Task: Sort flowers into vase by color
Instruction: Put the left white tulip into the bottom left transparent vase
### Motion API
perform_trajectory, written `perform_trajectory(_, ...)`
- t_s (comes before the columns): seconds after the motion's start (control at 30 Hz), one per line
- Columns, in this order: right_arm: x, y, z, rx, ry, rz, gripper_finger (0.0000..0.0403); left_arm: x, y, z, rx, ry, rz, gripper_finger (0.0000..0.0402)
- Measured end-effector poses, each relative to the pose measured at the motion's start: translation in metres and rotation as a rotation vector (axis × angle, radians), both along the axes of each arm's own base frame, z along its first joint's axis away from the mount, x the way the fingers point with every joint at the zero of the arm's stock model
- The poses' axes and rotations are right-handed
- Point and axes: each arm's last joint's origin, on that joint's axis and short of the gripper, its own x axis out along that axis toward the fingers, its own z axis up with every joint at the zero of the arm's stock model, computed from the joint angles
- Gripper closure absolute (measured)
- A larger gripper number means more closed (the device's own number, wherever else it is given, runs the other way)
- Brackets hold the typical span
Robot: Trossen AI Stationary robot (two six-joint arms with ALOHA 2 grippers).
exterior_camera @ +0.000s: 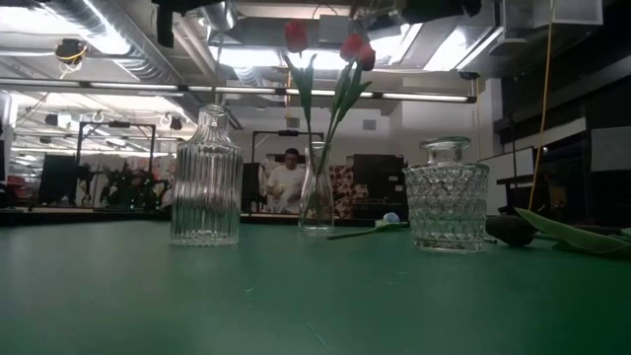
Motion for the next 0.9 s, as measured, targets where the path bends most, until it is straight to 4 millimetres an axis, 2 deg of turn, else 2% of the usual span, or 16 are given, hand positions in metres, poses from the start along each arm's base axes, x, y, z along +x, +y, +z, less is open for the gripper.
perform_trajectory(0.17, -0.002, 0.0, -0.002, 0.003, 0.023, -0.011, 0.0252, -0.001, -0.014, 0.0, 0.054, 0.026, -0.099, 0.0398)
perform_trajectory(0.33, -0.002, 0.0, -0.003, 0.002, 0.031, -0.012, 0.0252, -0.001, -0.018, 0.0, 0.108, 0.047, -0.109, 0.0396)
perform_trajectory(0.67, -0.002, -0.009, -0.003, 0.018, 0.032, -0.038, 0.0252, 0.02, -0.023, -0.005, 0.188, 0.032, -0.089, 0.0397)
perform_trajectory(0.9, -0.002, -0.009, -0.003, 0.028, 0.033, -0.023, 0.0252, 0.021, -0.032, -0.007, 0.179, 0.017, -0.129, 0.0398)
